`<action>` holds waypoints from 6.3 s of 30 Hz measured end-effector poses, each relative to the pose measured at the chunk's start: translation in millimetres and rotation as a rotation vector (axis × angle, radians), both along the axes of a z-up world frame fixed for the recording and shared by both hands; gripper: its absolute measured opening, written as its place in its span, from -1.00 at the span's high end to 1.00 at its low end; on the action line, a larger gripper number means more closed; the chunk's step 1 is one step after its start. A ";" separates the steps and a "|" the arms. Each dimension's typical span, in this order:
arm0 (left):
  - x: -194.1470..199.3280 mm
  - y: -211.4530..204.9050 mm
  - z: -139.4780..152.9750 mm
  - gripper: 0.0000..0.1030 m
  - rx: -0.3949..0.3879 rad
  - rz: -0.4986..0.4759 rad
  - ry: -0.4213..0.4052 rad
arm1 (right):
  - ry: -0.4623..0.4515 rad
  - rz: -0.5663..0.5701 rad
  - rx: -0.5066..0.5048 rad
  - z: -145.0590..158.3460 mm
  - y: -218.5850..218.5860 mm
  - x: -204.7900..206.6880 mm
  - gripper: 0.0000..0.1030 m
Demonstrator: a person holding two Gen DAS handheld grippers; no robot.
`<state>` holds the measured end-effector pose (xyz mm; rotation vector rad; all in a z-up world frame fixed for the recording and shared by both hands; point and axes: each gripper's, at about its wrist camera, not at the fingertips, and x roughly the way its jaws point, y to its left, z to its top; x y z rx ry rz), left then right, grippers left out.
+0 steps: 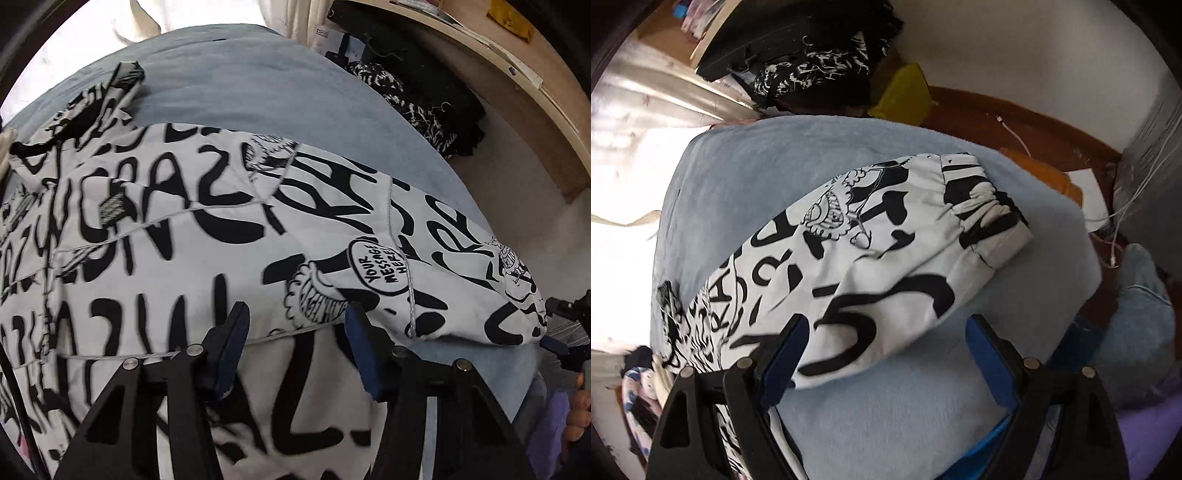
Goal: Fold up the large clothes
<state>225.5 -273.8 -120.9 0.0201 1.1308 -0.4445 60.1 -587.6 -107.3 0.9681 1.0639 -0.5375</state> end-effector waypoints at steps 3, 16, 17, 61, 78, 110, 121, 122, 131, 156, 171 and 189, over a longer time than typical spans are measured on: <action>1.0 -7.3 -2.1 -0.02 -0.003 -0.013 -0.022 | 0.022 -0.018 -0.008 -8.0 -6.5 12.0 -0.68; -16.0 -1.8 30.7 -0.02 0.084 -0.052 -0.099 | 0.020 0.068 -0.353 29.9 32.4 26.6 0.84; -19.7 2.2 36.6 -0.02 0.081 -0.047 -0.121 | -0.014 0.089 -0.393 40.9 43.3 27.6 0.84; 7.1 70.6 -26.0 0.81 -0.334 -0.053 0.233 | -0.183 0.666 -0.346 -27.4 303.0 26.7 -0.11; 44.7 172.2 173.6 0.88 -0.171 0.135 -0.356 | -0.152 0.561 -0.418 -10.1 253.4 74.4 -0.11; 95.5 313.3 -31.6 -0.20 -0.052 0.290 0.036 | -0.206 0.607 -0.231 32.6 190.6 165.3 -0.53; 106.4 302.2 -13.8 0.45 -0.052 0.255 -0.064 | -0.075 0.594 -0.099 -50.1 165.7 267.4 -0.35; 103.9 305.4 0.9 0.45 -0.084 0.268 -0.117 | -0.063 0.609 -0.103 -54.8 171.1 273.0 -0.23; 109.9 315.4 -27.2 0.44 0.005 0.341 -0.134 | 0.039 0.749 -0.532 -55.7 229.2 305.9 0.84; 33.2 268.5 -34.8 -0.06 0.110 0.407 -0.062 | -0.056 0.914 -0.421 -39.0 385.7 164.4 0.30; 19.4 295.3 -53.5 -0.20 0.147 0.417 -0.043 | -0.047 0.665 -0.399 -47.1 276.2 123.6 1.00; -6.1 284.1 -20.0 -0.27 0.142 0.396 -0.070 | -0.071 0.615 -0.331 -44.2 282.7 112.1 0.57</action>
